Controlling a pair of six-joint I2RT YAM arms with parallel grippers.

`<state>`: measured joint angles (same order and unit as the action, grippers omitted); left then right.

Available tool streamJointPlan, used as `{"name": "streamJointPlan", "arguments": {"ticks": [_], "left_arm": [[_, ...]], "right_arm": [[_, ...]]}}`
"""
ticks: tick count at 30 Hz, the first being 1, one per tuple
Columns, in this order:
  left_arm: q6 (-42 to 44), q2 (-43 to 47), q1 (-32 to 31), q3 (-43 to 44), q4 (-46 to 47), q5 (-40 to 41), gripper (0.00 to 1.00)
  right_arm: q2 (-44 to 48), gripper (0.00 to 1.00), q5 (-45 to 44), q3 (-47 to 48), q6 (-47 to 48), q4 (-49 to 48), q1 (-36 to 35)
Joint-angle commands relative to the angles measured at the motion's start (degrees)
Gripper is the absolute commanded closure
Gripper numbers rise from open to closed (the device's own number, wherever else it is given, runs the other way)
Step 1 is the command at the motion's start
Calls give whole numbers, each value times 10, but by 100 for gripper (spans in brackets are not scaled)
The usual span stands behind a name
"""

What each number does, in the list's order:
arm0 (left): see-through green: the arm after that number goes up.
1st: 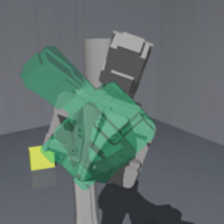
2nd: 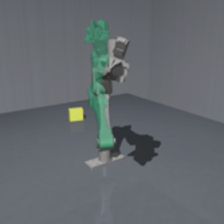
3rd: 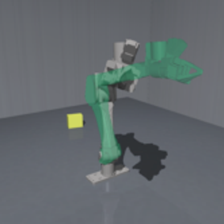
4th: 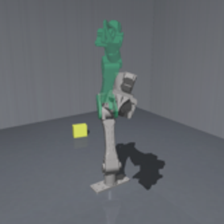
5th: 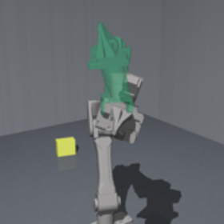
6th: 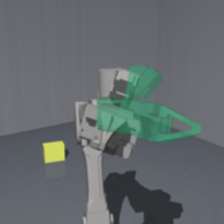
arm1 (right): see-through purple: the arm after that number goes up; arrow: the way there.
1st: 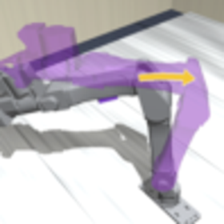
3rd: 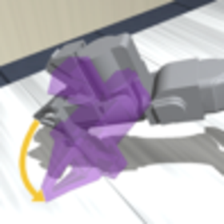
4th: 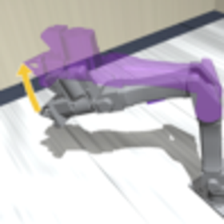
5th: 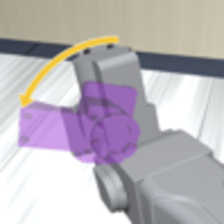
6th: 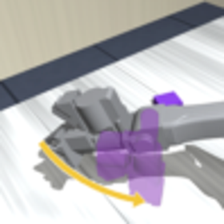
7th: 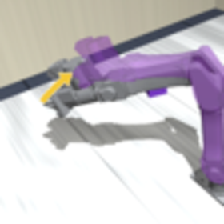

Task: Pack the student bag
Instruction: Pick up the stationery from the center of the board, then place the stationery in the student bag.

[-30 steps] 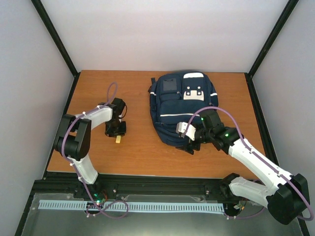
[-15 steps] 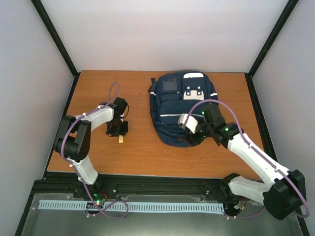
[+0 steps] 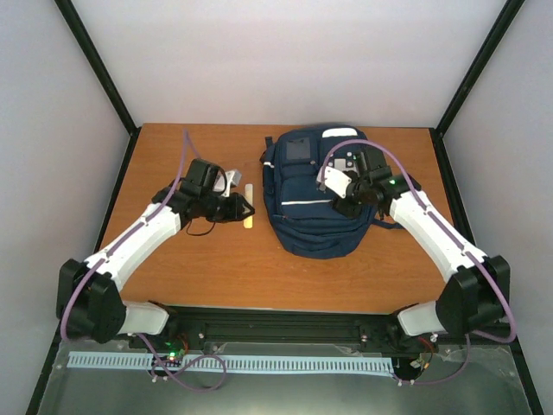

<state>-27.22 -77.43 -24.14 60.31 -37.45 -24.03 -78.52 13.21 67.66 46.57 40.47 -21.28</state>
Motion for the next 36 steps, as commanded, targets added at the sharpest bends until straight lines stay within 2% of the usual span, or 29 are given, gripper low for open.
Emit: {"name": "streamJointPlan", "arguments": {"ticks": [1, 9, 22, 26, 28, 29, 30, 31, 36], "left_arm": [[-51, 27, -22, -12, 92, -94, 98], [-37, 40, -31, -20, 101, -84, 98], [-35, 23, -31, -22, 102, -95, 98], [-46, 19, -31, -28, 119, -111, 97], [-63, 13, -31, -37, 150, -138, 97], [-69, 9, -32, -40, 161, -145, 98], [-73, 5, -33, -42, 168, -151, 97], [-77, 1, -36, -42, 174, -153, 97], [-92, -17, -71, -44, 218, -168, 99]], "right_arm": [[-36, 39, -8, 36, 67, 76, -15], [-87, 42, -78, 35, 77, 50, -57], [-134, 57, -120, 39, 70, 19, -81], [-121, 65, -134, 28, 76, 15, -83], [-120, 76, -149, 18, 80, 0, -83], [-124, 88, -156, 18, 75, -1, -83], [-128, 94, -161, 23, 68, 1, -83], [-132, 97, -160, 30, 59, 3, -83], [-127, 97, -127, 76, 15, 4, -83]]}}
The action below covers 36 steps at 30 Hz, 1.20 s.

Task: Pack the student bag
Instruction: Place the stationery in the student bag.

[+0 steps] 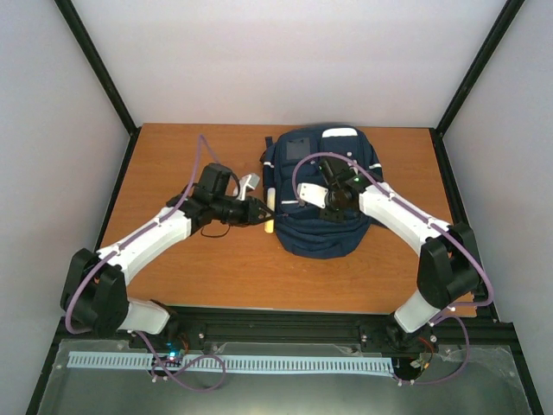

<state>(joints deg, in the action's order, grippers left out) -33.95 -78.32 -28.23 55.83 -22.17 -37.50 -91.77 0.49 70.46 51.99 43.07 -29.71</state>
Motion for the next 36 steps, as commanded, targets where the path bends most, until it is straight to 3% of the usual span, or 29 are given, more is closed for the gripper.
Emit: {"name": "streamJointPlan", "arguments": {"ticks": [1, 7, 17, 22, 36], "left_arm": [[-38, -9, -38, -9, 91, -38, 99], [-128, -33, -76, -64, 254, -29, 99], [-186, -94, -146, -31, 332, 24, 99], [-295, -135, -152, -41, 428, 61, 99], [-397, -230, -152, 60, 435, 174, 99]], "right_arm": [[5, 97, 7, 64, -50, -14, 1], [1, 97, 22, 123, -107, -3, 1], [-16, 97, 32, 199, -156, 10, 1], [-45, 97, 41, 254, -179, 29, 0], [-51, 97, 75, 270, -226, 37, -5]]}}
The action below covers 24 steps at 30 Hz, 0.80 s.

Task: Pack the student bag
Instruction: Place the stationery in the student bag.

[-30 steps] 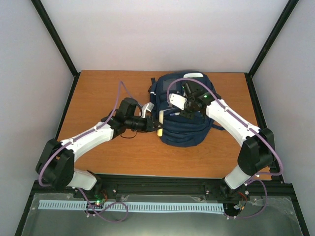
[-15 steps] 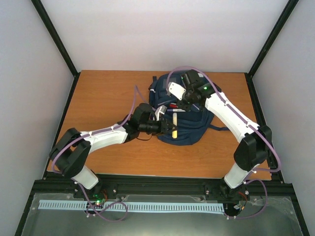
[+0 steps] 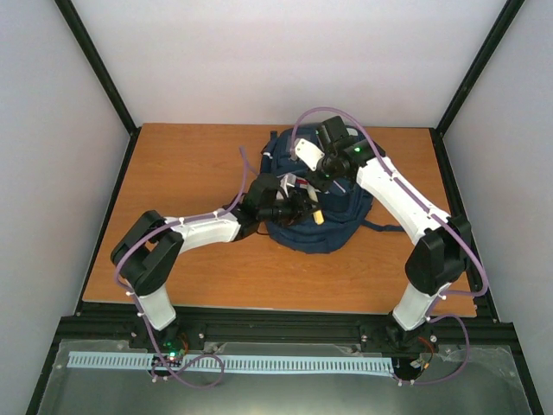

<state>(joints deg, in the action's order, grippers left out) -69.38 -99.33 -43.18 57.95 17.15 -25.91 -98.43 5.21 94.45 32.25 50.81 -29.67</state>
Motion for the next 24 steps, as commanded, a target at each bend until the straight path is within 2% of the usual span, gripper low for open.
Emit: {"name": "streamJointPlan", "arguments": {"ticks": [1, 8, 12, 15, 20, 24], "left_arm": [[-51, -24, -2, 43, 40, 67, 99], [-92, -40, -2, 56, 42, 101, 99], [-120, -29, -2, 47, 54, 63, 99], [-106, 5, -2, 37, 11, 35, 99], [-40, 80, -2, 19, -84, 43, 99], [-22, 114, -2, 7, -124, 46, 99]], "right_arm": [[16, 97, 29, 30, -30, -41, -6], [21, 97, 22, 21, -30, -39, -8], [24, 97, 9, 14, -28, -41, -8], [29, 97, 1, 15, -24, -41, -8], [32, 97, 0, 15, -25, -39, -14], [22, 97, -1, 25, -30, -27, -32]]}}
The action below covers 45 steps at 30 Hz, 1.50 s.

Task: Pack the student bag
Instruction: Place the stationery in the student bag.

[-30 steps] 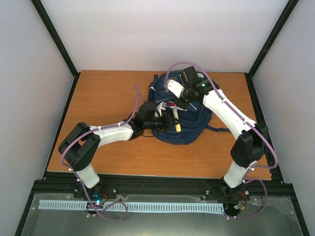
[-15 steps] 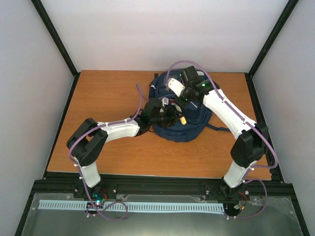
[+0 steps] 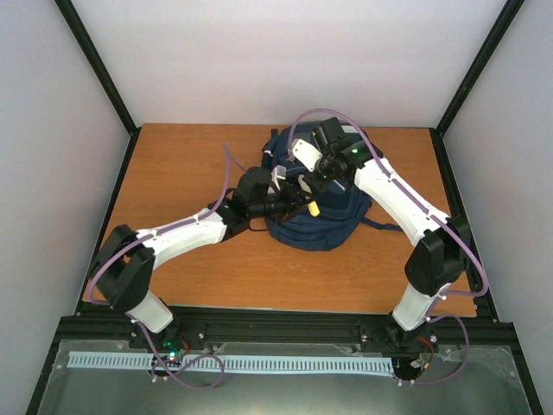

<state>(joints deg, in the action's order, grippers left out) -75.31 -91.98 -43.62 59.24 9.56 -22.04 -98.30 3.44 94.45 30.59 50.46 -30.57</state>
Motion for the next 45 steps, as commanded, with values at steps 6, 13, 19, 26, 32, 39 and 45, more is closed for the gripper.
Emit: {"name": "streamJointPlan", "arguments": {"ticks": [6, 13, 19, 26, 32, 39, 45], "left_arm": [[3, 33, 3, -17, -17, 45, 99], [-33, 4, 4, -20, 12, 59, 99], [-64, 0, 6, -29, 25, 134, 99], [-96, -45, 14, -17, 87, 152, 99], [-107, -81, 19, -2, 127, 158, 99], [-113, -108, 22, 22, 154, 154, 99], [-114, -115, 23, 32, 139, 135, 87]], "right_arm": [[-7, 97, 53, 93, -46, 6, -36], [-8, 97, 38, 100, -36, 23, -36], [4, 97, 63, 74, -46, 16, -36], [1, 97, 78, 75, -51, 18, -36], [-2, 97, 78, 79, -53, 18, -37], [-1, 97, 74, 67, -50, 17, -36], [0, 97, 61, 61, -50, 13, -36]]}}
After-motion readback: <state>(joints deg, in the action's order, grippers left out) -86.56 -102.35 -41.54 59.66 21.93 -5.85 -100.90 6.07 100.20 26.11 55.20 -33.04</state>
